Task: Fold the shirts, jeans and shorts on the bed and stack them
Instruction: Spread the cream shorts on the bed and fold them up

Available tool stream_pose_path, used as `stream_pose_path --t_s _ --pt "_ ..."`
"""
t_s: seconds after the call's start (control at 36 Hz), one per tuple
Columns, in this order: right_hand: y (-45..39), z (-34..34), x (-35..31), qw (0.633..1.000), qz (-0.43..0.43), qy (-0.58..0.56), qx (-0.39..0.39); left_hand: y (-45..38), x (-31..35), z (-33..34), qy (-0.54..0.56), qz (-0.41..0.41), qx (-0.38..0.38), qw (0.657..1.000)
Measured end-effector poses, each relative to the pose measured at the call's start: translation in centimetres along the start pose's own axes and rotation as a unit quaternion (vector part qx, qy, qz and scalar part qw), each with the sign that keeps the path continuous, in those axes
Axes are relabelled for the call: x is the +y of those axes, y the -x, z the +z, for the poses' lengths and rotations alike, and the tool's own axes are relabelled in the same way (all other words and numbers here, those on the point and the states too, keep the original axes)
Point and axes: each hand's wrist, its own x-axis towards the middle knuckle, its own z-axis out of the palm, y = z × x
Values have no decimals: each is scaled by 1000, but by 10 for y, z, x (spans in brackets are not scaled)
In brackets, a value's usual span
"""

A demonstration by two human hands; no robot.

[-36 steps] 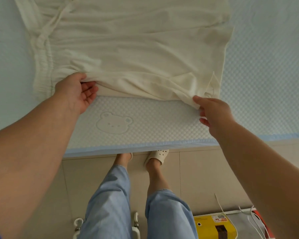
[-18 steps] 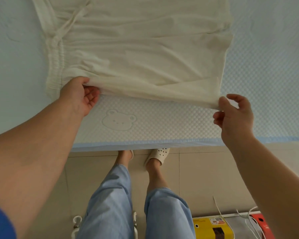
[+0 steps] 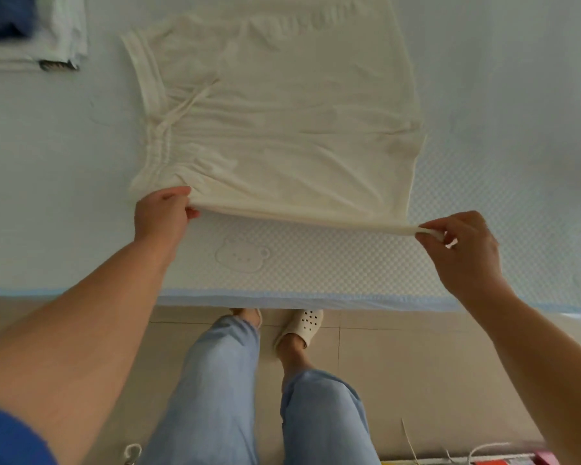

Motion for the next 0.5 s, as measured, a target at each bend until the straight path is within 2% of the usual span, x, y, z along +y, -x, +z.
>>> stream_pose_path --t_s 0.03,0.08,0.14,0.22,0.31,0.36,0.44,0.5 --pt "-7 -3 -3 1000 -8 6 5 -4 2 -3 -16 10 -19 1000" --pt "-24 -11 -11 999 -33 10 15 -10 8 -10 -119 49 -53 990" --pt "-46 -18 -22 999 -43 -13 16 -18 15 -17 -244 104 -71 962" --pt "-82 -28 -43 992 22 -125 -10 -35 32 -22 -346 160 -62 923" --pt "-118 -33 -61 987 45 -154 -17 -57 52 -21 -371 218 -33 902" --pt "-142 -34 -75 984 54 -172 0 -71 64 -20 -348 239 -37 905" --pt "-179 -33 -93 977 71 -197 25 -94 74 -15 -311 198 -66 927" --pt "-205 -29 -102 975 79 -204 36 -110 78 -10 -298 186 -58 934"
